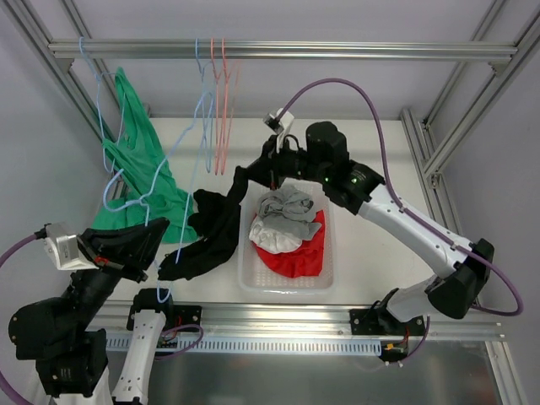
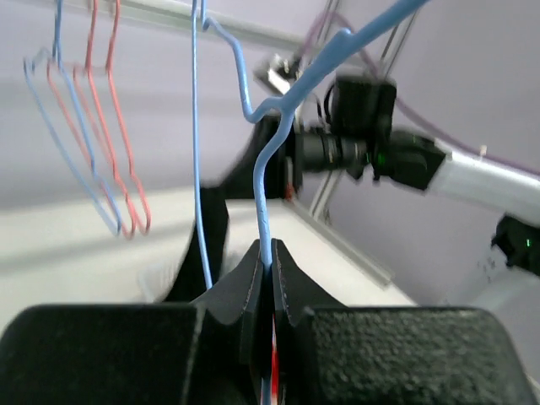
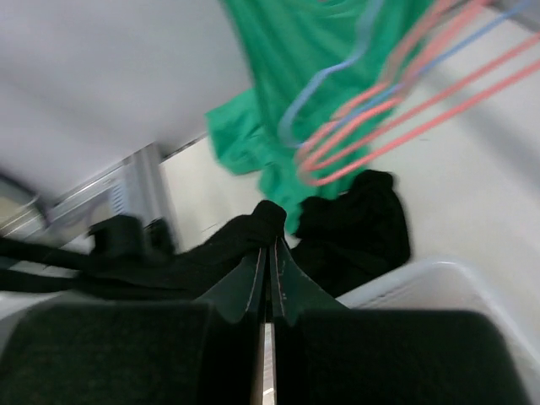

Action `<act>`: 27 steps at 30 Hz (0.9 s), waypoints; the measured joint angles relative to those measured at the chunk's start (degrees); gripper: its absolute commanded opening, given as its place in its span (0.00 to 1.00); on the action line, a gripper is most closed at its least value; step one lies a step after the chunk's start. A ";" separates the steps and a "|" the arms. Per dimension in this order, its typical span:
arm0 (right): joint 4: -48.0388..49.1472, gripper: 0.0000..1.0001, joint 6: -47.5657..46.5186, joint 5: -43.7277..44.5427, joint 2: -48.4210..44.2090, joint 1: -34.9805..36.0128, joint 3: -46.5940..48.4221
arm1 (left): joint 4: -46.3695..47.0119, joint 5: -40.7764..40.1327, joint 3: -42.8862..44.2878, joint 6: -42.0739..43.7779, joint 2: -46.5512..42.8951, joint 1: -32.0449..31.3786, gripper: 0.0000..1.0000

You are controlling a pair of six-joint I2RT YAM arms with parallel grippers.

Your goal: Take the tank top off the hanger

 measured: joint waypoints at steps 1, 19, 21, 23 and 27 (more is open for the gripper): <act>0.35 0.00 0.20 -1.36 -1.53 1.16 -1.38 | 3.61 -0.68 -1.07 -0.50 0.17 0.00 0.00; -1.01 0.00 -5.03 7.28 0.35 23.80 -10.12 | 75.58 -13.55 -30.01 -2.91 17.86 0.00 0.00; -1.20 0.00 -4.92 9.03 3.48 24.98 -10.19 | 79.28 -14.16 -29.99 -1.77 17.42 0.00 0.00; -1.77 0.00 -4.76 10.60 5.77 25.51 -10.25 | 82.25 -14.21 -29.88 -0.24 16.50 0.00 0.00; -4.11 0.11 -4.76 14.19 8.92 25.53 -9.38 | 79.25 -15.37 -28.37 1.70 13.46 -0.02 0.00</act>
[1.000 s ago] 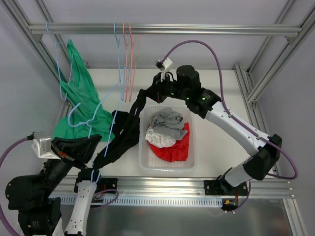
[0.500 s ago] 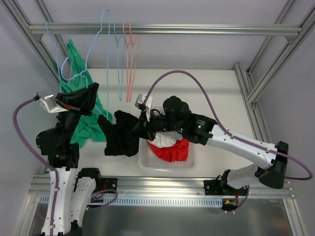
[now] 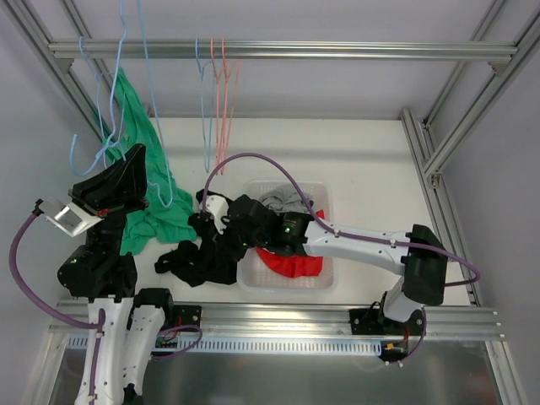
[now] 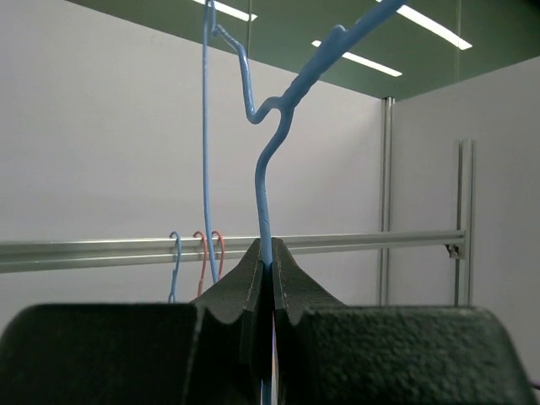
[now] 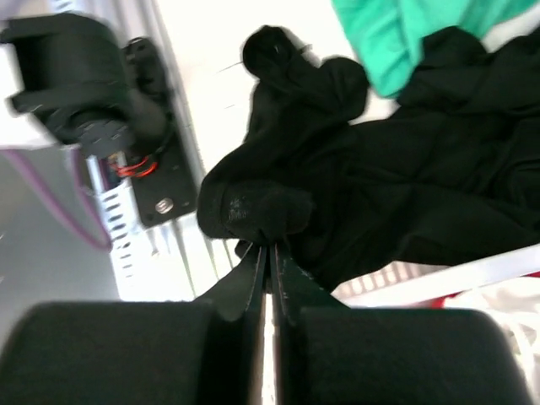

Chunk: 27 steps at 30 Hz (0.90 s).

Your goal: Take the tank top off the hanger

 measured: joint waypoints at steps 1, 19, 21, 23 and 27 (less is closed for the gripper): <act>-0.57 0.49 -0.07 0.61 0.76 -0.04 0.90 | -3.56 -0.59 0.79 0.46 -1.14 0.00 0.00; -16.22 0.99 -10.16 11.34 33.51 -0.42 31.34 | -76.52 -20.87 21.31 5.18 -19.15 -0.02 0.00; -18.73 0.99 -10.80 10.80 36.39 -0.55 32.28 | -80.81 -19.45 23.30 6.34 -18.51 -0.02 0.00; -20.59 1.00 -10.84 10.56 38.21 -0.63 32.28 | -83.80 -18.56 25.22 7.52 -17.92 -0.02 0.00; -22.60 0.99 -10.56 8.41 39.30 -0.98 34.07 | -87.60 -16.37 28.48 9.38 -17.14 -0.02 0.00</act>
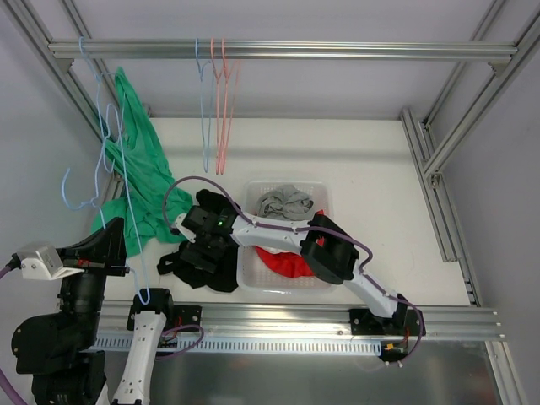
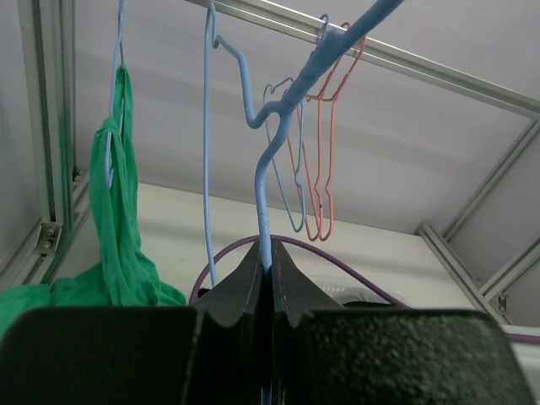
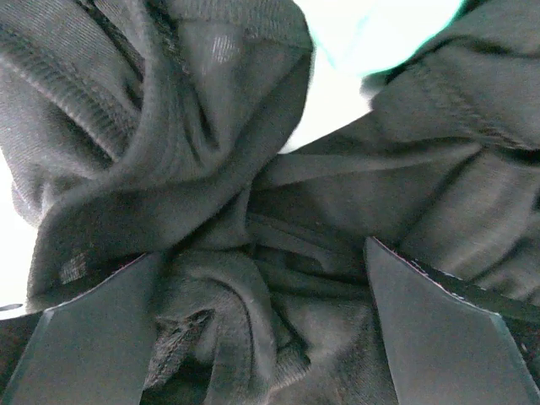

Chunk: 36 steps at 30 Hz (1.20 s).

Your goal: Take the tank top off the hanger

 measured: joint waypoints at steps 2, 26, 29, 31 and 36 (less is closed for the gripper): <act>-0.33 0.89 0.17 -1.49 0.74 -0.20 0.28 | -0.98 0.76 0.79 0.59 0.17 0.00 0.00; 6.43 0.00 5.29 -12.33 -34.51 0.90 -11.15 | -4.00 1.60 -2.51 4.59 0.35 0.00 0.00; 6.84 0.00 5.33 -10.93 -40.02 0.87 -11.08 | -4.24 1.07 -2.51 4.59 0.33 0.00 0.00; 6.21 0.00 5.16 -9.09 -42.60 0.81 -10.40 | -4.31 0.87 -2.51 4.59 0.31 0.00 0.00; 3.82 0.00 4.76 -3.30 -47.93 -0.15 -10.21 | -4.35 0.24 -2.54 4.59 0.31 0.00 0.00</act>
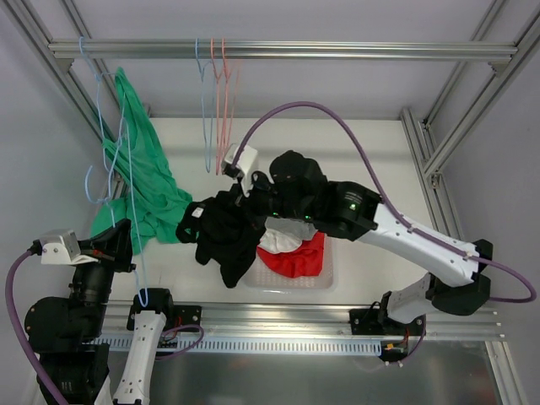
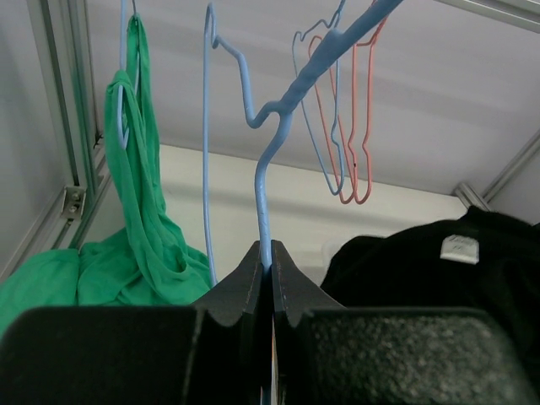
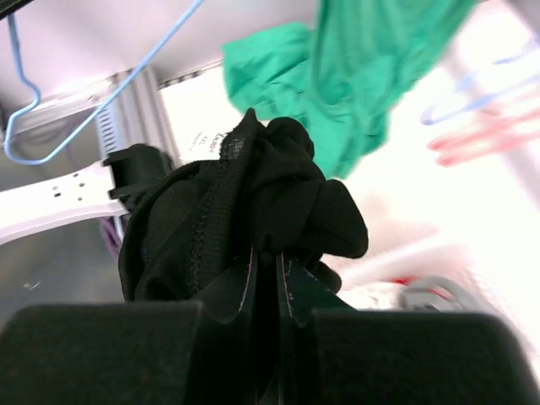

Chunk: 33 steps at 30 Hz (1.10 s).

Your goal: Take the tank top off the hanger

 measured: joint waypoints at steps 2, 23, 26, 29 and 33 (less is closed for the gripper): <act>-0.81 0.00 -0.04 2.32 -3.28 -0.90 -0.87 | 0.00 -0.04 0.02 0.00 0.00 0.00 0.00; -4.87 0.00 0.85 8.83 -22.86 -5.84 -9.73 | 0.00 0.09 -1.01 -0.09 0.42 0.00 0.00; -2.71 0.00 2.23 8.17 -23.28 -7.93 -16.52 | 0.00 1.46 -0.96 -0.09 1.36 0.00 0.00; 2.08 0.00 4.98 5.86 -23.37 -13.18 -26.36 | -0.02 4.28 -0.55 -0.07 3.23 0.00 0.00; 10.36 0.00 9.77 4.07 -18.91 -18.95 -41.40 | 0.00 10.62 0.85 -0.07 7.23 0.00 0.00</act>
